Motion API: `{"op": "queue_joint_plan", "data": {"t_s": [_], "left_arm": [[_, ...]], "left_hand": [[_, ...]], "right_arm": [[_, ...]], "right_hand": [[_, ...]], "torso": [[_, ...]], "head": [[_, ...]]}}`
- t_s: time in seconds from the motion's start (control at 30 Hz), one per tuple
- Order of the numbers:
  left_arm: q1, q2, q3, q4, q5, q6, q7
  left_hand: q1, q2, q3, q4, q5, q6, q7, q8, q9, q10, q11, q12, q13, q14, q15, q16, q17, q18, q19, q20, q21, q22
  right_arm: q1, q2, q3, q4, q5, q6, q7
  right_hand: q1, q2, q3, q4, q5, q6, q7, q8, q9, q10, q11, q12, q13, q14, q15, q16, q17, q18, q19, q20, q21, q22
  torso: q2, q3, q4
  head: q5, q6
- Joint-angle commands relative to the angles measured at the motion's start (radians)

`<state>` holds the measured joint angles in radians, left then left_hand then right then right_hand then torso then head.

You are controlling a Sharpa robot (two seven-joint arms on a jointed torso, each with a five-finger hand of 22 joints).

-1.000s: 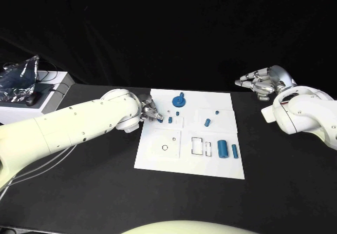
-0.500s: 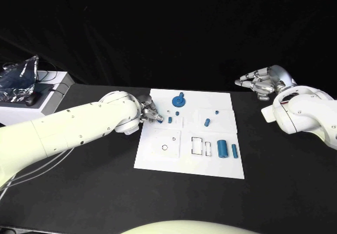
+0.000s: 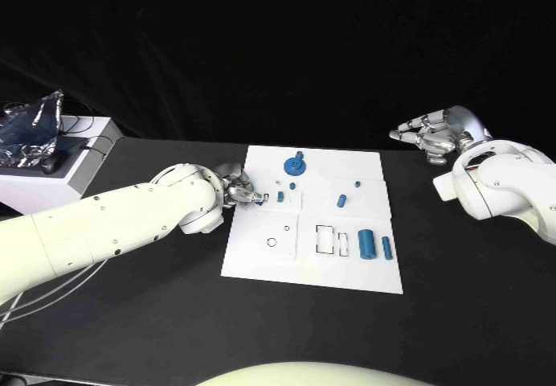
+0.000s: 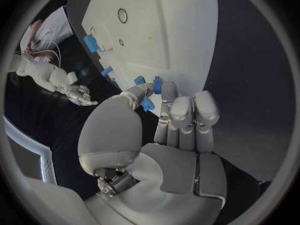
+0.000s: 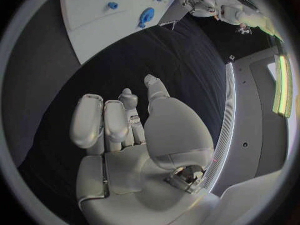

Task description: Assemble the parts on the task board

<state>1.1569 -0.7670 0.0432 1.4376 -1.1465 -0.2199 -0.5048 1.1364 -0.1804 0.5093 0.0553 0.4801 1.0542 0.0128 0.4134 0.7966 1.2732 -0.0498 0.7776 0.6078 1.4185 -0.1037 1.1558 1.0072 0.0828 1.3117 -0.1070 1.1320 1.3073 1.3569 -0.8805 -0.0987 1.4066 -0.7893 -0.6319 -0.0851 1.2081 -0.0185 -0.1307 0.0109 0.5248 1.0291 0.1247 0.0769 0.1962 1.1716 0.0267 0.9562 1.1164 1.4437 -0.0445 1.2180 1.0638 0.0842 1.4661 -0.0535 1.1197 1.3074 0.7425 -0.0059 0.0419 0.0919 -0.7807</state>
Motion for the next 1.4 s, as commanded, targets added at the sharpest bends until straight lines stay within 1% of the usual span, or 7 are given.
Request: {"op": "queue_joint_plan", "data": {"t_s": [0.03, 0.2, 0.37, 0.5, 0.63, 0.83, 1.4], "left_arm": [[-0.017, -0.008, -0.003, 0.006, 0.024, -0.115, 0.025], [-0.037, -0.010, -0.003, 0.008, 0.033, -0.158, 0.041], [-0.046, -0.008, -0.003, 0.008, 0.035, -0.193, 0.055], [-0.049, -0.006, -0.002, 0.012, 0.035, -0.209, 0.067], [-0.050, -0.002, -0.001, 0.014, 0.037, -0.213, 0.074], [-0.050, 0.010, 0.002, 0.003, 0.037, -0.200, 0.076], [-0.049, 0.032, 0.011, -0.025, 0.035, -0.180, 0.075]], "left_hand": [[0.008, 0.005, 0.128, -0.121, 0.000, 0.004, 0.000, 0.007, 0.002, 0.017, -0.020, -0.005, -0.001, -0.002, -0.007, 0.004, -0.001, -0.014, 0.007, -0.001, 0.006, 0.077], [0.009, 0.004, 0.129, -0.119, -0.001, 0.004, 0.000, 0.007, 0.002, 0.019, -0.020, -0.006, -0.002, -0.002, -0.008, 0.004, -0.001, -0.013, 0.008, 0.000, 0.007, 0.077], [0.010, 0.004, 0.129, -0.117, -0.002, 0.004, 0.000, 0.007, 0.002, 0.019, -0.020, -0.007, -0.002, -0.001, -0.008, 0.005, -0.001, -0.013, 0.009, 0.000, 0.009, 0.078], [0.012, 0.003, 0.130, -0.115, -0.001, 0.004, 0.000, 0.008, 0.003, 0.019, -0.021, -0.007, -0.001, -0.001, -0.009, 0.006, -0.001, -0.012, 0.010, 0.000, 0.010, 0.078], [0.013, 0.002, 0.130, -0.114, -0.001, 0.004, 0.000, 0.008, 0.004, 0.019, -0.021, -0.006, -0.001, -0.001, -0.009, 0.006, -0.001, -0.012, 0.010, 0.000, 0.011, 0.079], [0.015, 0.002, 0.130, -0.111, -0.004, 0.002, 0.000, 0.008, 0.004, 0.017, -0.020, -0.007, 0.000, -0.002, -0.008, 0.006, -0.002, -0.011, 0.009, 0.001, 0.009, 0.078], [0.017, 0.002, 0.129, -0.109, -0.004, 0.002, 0.000, 0.008, 0.005, 0.017, -0.020, -0.007, 0.001, -0.002, -0.008, 0.007, -0.001, -0.011, 0.008, 0.001, 0.009, 0.078]], "right_arm": [[0.000, -0.002, 0.000, 0.001, -0.010, 0.003, 0.007], [0.000, -0.002, 0.000, 0.001, -0.010, 0.003, 0.007], [0.000, -0.002, 0.000, 0.000, -0.010, 0.003, 0.007], [0.000, -0.001, 0.000, 0.000, -0.010, 0.003, 0.008], [0.000, -0.001, 0.000, 0.000, -0.010, 0.003, 0.008], [0.000, -0.001, 0.000, 0.000, -0.010, 0.003, 0.007], [0.000, 0.000, 0.000, -0.002, -0.010, 0.003, 0.007]], "right_hand": [[0.000, 0.005, -0.002, -0.004, 0.006, 0.003, 0.006, -0.006, -0.001, -0.005, -0.002, -0.005, 0.001, 0.001, -0.003, -0.005, -0.001, 0.005, 0.040, -0.007, -0.006, 0.150], [0.000, 0.005, -0.002, -0.004, 0.006, 0.003, 0.006, -0.006, -0.001, -0.005, -0.002, -0.005, 0.001, 0.001, -0.003, -0.005, -0.001, 0.005, 0.040, -0.007, -0.006, 0.150], [0.000, 0.005, -0.002, -0.004, 0.006, 0.003, 0.006, -0.006, -0.001, -0.005, -0.002, -0.005, 0.001, 0.001, -0.003, -0.005, -0.001, 0.005, 0.040, -0.007, -0.006, 0.150], [0.000, 0.005, -0.002, -0.004, 0.006, 0.003, 0.006, -0.006, -0.001, -0.005, -0.002, -0.005, 0.001, 0.001, -0.003, -0.005, -0.001, 0.005, 0.040, -0.007, -0.006, 0.150], [0.000, 0.005, -0.002, -0.004, 0.006, 0.003, 0.006, -0.006, -0.001, -0.005, -0.002, -0.005, 0.001, 0.001, -0.003, -0.005, -0.001, 0.005, 0.040, -0.007, -0.006, 0.150], [0.000, 0.005, -0.002, -0.004, 0.006, 0.003, 0.006, -0.006, -0.001, -0.005, -0.002, -0.005, 0.001, 0.001, -0.003, -0.005, -0.001, 0.005, 0.040, -0.007, -0.006, 0.150], [0.000, 0.005, -0.002, -0.004, 0.006, 0.003, 0.006, -0.006, -0.001, -0.005, -0.002, -0.005, 0.001, 0.001, -0.003, -0.005, -0.001, 0.005, 0.040, -0.007, -0.006, 0.150]], "torso": [[0.000, -0.0008, 0.0002], [0.002, -0.0003, -0.0021], [0.004, -0.0006, -0.0027], [0.003, 0.0004, -0.0027], [0.004, -0.0002, -0.0029], [0.003, 0.0010, -0.0028], [0.002, 0.0006, -0.0015]], "head": [[0.000, 0.000], [0.001, 0.001], [0.000, 0.002], [-0.001, 0.002], [-0.002, 0.002], [-0.003, -0.002], [-0.006, -0.002]]}}
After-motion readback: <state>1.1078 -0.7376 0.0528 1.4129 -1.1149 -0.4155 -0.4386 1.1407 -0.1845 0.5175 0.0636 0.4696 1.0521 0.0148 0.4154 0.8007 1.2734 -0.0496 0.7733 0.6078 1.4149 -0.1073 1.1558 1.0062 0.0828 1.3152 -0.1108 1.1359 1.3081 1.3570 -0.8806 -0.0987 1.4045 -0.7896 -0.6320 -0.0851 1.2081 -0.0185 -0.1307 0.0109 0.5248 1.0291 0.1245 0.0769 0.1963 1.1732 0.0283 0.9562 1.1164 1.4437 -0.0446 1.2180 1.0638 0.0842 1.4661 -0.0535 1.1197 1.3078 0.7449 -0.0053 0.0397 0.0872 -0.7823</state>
